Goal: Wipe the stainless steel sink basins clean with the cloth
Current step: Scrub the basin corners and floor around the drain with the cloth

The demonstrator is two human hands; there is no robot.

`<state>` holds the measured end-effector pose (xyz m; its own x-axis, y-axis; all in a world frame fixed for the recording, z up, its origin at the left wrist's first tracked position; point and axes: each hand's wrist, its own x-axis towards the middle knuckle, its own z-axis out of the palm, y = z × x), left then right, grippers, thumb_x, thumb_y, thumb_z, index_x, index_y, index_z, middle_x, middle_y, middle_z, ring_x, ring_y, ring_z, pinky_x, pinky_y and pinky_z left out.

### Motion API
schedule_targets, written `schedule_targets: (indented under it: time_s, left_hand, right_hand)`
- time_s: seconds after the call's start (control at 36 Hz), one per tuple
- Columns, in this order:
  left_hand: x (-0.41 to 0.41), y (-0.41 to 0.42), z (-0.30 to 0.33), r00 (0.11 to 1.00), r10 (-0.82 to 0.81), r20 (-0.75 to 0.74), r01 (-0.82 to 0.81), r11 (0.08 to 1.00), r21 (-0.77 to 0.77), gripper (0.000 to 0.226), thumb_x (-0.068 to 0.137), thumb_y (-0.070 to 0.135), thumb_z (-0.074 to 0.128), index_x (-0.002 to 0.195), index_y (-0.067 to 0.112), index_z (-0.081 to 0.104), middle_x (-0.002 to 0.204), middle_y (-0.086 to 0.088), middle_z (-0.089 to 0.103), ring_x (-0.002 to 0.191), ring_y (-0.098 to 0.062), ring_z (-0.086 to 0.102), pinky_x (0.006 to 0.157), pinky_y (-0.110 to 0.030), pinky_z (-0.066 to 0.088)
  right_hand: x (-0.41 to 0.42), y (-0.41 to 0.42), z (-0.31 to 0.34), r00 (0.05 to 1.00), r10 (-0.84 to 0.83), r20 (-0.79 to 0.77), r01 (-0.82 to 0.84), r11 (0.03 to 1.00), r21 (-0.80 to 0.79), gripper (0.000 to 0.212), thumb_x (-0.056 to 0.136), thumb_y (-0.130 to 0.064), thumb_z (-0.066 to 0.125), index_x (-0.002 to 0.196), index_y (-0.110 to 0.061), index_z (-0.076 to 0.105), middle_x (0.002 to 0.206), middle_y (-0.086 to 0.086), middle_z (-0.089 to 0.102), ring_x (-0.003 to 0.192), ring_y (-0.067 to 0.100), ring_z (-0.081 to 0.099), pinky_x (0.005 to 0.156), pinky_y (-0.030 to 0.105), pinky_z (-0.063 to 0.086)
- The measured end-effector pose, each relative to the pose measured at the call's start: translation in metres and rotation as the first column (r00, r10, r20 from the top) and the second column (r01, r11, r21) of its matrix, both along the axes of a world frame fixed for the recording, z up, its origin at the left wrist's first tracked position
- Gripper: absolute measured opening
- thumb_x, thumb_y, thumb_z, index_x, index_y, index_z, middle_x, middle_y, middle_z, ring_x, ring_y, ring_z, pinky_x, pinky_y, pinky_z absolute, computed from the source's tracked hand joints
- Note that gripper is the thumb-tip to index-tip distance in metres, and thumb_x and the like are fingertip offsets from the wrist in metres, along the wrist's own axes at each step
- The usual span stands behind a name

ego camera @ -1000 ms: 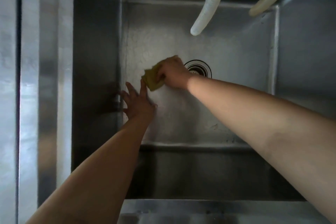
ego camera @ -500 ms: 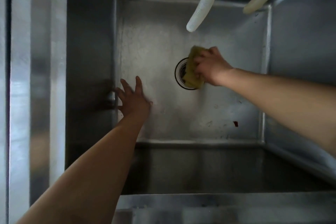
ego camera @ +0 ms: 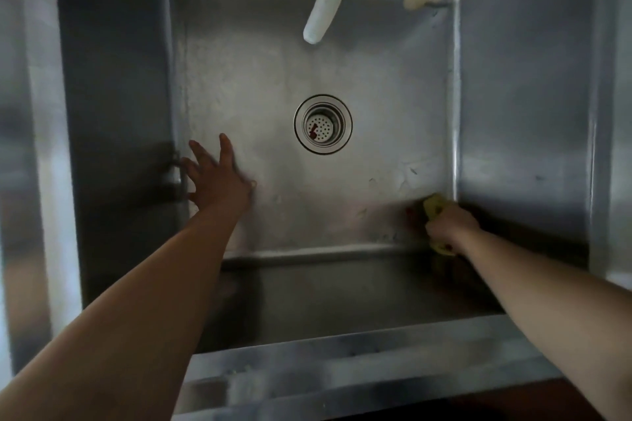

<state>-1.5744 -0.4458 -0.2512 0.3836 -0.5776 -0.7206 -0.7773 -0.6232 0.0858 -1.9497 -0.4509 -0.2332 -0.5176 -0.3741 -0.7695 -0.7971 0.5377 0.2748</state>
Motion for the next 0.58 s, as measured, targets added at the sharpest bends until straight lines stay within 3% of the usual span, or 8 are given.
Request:
schedule_targets:
  time_s: [0.08, 0.14, 0.22, 0.28, 0.33, 0.42, 0.53, 0.58]
  left_hand:
    - [0.0, 0.0, 0.001, 1.0, 0.004, 0.004, -0.004, 1.0, -0.003, 0.1, 0.09, 0.039, 0.069, 0.156, 0.039, -0.006, 0.162, -0.011, -0.023, 0.149, -0.043, -0.011, 0.108, -0.068, 0.031]
    - [0.0, 0.0, 0.001, 1.0, 0.009, -0.002, -0.009, 1.0, -0.01, 0.099, 0.089, 0.039, 0.07, 0.156, 0.039, -0.004, 0.162, -0.011, -0.023, 0.149, -0.043, -0.011, 0.107, -0.069, 0.031]
    - [0.0, 0.001, -0.001, 1.0, 0.017, -0.013, -0.017, 1.0, -0.02, 0.099, 0.089, 0.038, 0.07, 0.156, 0.038, -0.003, 0.162, -0.011, -0.023, 0.148, -0.043, -0.012, 0.107, -0.07, 0.03]
    - [0.001, 0.001, -0.002, 1.0, 0.017, -0.009, -0.017, 1.0, -0.021, 0.099, 0.089, 0.038, 0.07, 0.156, 0.038, -0.003, 0.162, -0.011, -0.022, 0.148, -0.044, -0.011, 0.107, -0.07, 0.03]
    - [0.001, 0.001, -0.003, 1.0, 0.018, -0.004, -0.018, 1.0, -0.021, 0.1, 0.088, 0.038, 0.071, 0.156, 0.039, -0.003, 0.162, -0.011, -0.022, 0.148, -0.044, -0.011, 0.107, -0.07, 0.031]
    - [0.001, 0.001, -0.003, 1.0, 0.017, 0.001, -0.017, 1.0, -0.021, 0.1, 0.088, 0.039, 0.071, 0.156, 0.04, -0.003, 0.162, -0.011, -0.022, 0.148, -0.044, -0.011, 0.107, -0.07, 0.031]
    - [0.001, 0.001, -0.004, 1.0, 0.021, 0.001, -0.021, 1.0, -0.015, 0.1, 0.088, 0.04, 0.071, 0.155, 0.041, -0.004, 0.162, -0.01, -0.023, 0.149, -0.042, -0.011, 0.108, -0.069, 0.03]
    - [0.0, 0.001, -0.004, 1.0, 0.021, 0.001, -0.021, 1.0, -0.011, 0.1, 0.089, 0.04, 0.07, 0.155, 0.041, -0.005, 0.162, -0.009, -0.023, 0.149, -0.042, -0.012, 0.107, -0.07, 0.03]
  right_hand:
    - [0.021, 0.001, -0.01, 0.972, -0.223, 0.079, 0.225, 0.974, -0.015, 0.029, 0.09, -0.014, 0.055, 0.118, -0.012, 0.048, 0.109, 0.018, 0.058, 0.088, 0.037, 0.063, 0.063, 0.032, 0.052]
    - [0.035, -0.008, -0.016, 0.882, -0.438, 0.173, 0.442, 0.897, 0.017, 0.015, 0.094, -0.007, 0.048, 0.109, -0.008, 0.051, 0.095, 0.019, 0.057, 0.076, 0.034, 0.061, 0.054, 0.033, 0.053]
    - [0.049, -0.021, -0.025, 0.863, -0.438, 0.252, 0.461, 0.887, -0.036, 0.028, 0.092, -0.005, 0.054, 0.119, -0.003, 0.057, 0.108, 0.02, 0.059, 0.096, 0.037, 0.062, 0.058, 0.038, 0.055]
    - [0.059, -0.025, -0.026, 0.936, -0.239, 0.257, 0.272, 0.957, -0.1, 0.038, 0.09, -0.012, 0.057, 0.128, -0.006, 0.055, 0.116, 0.019, 0.06, 0.105, 0.038, 0.061, 0.074, 0.042, 0.058]
    - [0.067, -0.025, -0.024, 0.962, 0.036, 0.272, -0.005, 0.993, -0.115, 0.049, 0.09, -0.02, 0.057, 0.138, -0.015, 0.051, 0.129, 0.015, 0.059, 0.115, 0.037, 0.059, 0.091, 0.04, 0.052]
    - [0.071, -0.022, -0.024, 0.863, 0.373, 0.34, -0.362, 0.927, -0.096, 0.053, 0.09, -0.021, 0.055, 0.142, -0.026, 0.047, 0.138, 0.01, 0.056, 0.119, 0.034, 0.058, 0.089, 0.035, 0.045]
    - [0.055, -0.032, -0.017, 0.758, 0.523, 0.391, -0.551, 0.833, -0.045, 0.054, 0.092, -0.019, 0.054, 0.143, -0.036, 0.047, 0.141, 0.005, 0.055, 0.12, 0.031, 0.057, 0.09, 0.034, 0.046]
    - [0.041, -0.043, -0.007, 0.698, 0.601, 0.388, -0.643, 0.765, -0.029, 0.044, 0.093, -0.02, 0.054, 0.134, -0.035, 0.056, 0.13, 0.004, 0.062, 0.11, 0.027, 0.061, 0.084, 0.033, 0.046]
